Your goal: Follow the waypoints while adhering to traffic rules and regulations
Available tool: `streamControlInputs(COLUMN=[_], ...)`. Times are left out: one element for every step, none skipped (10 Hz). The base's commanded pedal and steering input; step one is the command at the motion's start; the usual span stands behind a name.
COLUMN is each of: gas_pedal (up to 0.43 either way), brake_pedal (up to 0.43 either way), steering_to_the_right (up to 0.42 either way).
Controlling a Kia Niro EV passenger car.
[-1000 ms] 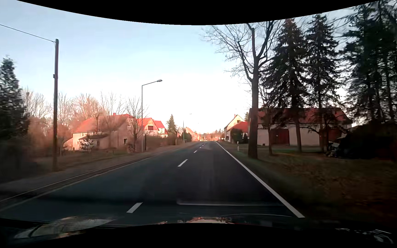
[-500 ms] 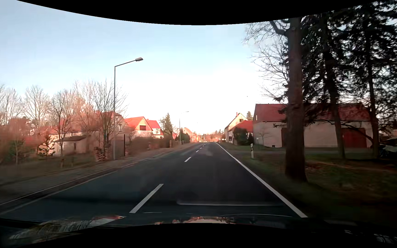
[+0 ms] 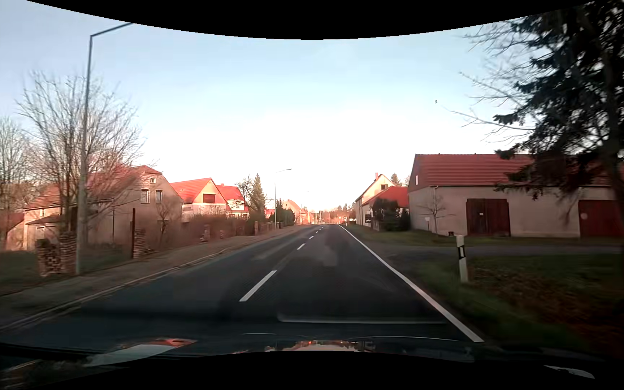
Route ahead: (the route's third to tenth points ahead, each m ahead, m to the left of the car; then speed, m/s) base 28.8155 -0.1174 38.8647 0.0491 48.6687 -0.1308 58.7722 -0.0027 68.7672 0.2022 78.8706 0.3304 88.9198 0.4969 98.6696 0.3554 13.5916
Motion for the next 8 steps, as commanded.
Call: streamControlInputs(gas_pedal=[0.079,0.079,0.079,0.079,0.079,0.079,0.079,0.079], brake_pedal=[0.0,0.0,0.0,0.0,0.0,0.0,0.0,0.0], steering_to_the_right=[-0.001,-0.001,-0.001,-0.001,-0.001,-0.001,-0.001,-0.001])
